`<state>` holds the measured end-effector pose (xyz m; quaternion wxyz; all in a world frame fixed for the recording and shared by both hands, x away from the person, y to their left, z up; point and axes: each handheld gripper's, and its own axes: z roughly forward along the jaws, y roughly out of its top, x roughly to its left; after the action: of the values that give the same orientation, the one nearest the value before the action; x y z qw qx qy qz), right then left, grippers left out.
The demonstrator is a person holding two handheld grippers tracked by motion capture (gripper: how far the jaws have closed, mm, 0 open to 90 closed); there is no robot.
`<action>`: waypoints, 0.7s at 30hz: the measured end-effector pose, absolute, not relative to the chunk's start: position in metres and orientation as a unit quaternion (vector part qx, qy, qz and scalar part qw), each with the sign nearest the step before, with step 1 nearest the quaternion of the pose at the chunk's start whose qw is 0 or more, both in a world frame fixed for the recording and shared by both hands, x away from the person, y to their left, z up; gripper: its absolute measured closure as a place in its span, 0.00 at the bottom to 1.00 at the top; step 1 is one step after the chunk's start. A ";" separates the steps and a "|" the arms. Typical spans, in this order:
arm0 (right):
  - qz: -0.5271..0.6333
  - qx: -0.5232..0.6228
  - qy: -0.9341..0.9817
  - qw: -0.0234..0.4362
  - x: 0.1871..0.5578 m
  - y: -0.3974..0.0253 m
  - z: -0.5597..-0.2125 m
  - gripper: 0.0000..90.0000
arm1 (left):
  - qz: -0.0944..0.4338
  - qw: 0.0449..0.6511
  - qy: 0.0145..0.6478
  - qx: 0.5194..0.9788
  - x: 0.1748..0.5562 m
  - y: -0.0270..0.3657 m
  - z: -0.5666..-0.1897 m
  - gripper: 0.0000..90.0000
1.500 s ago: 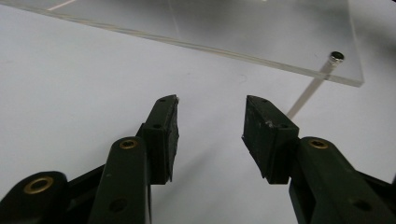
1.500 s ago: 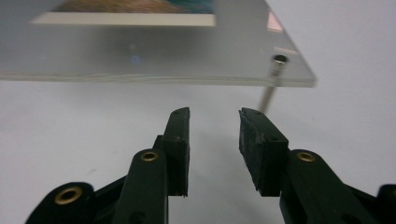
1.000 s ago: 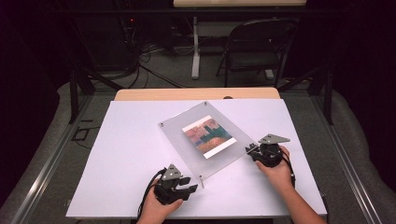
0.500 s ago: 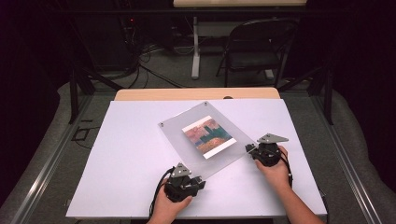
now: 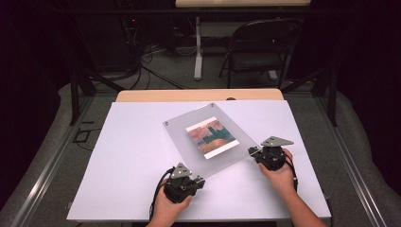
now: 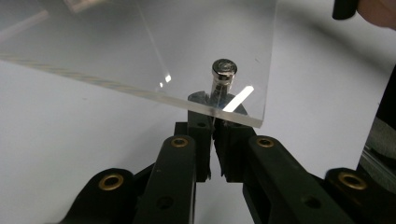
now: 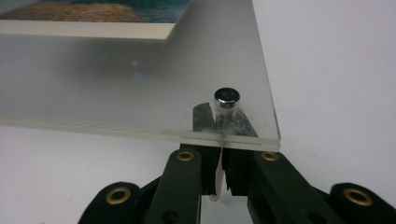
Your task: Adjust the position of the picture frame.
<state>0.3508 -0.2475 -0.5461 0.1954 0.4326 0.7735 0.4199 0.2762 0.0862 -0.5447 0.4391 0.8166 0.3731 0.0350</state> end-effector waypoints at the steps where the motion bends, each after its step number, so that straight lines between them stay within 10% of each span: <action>1: 0.420 0.433 0.774 0.195 0.351 -0.247 -0.546 0.95 | 0.038 0.440 0.379 0.813 0.278 0.090 -0.543 0.94; 21: 0.440 0.411 0.784 0.148 0.325 -0.202 -0.537 0.95 | 0.065 0.434 0.428 0.790 0.320 0.155 -0.537 0.94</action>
<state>0.3246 -0.2021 -0.5366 0.1484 0.4113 0.7843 0.4401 0.3196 0.1550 -0.5374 0.4338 0.7901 0.4281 0.0651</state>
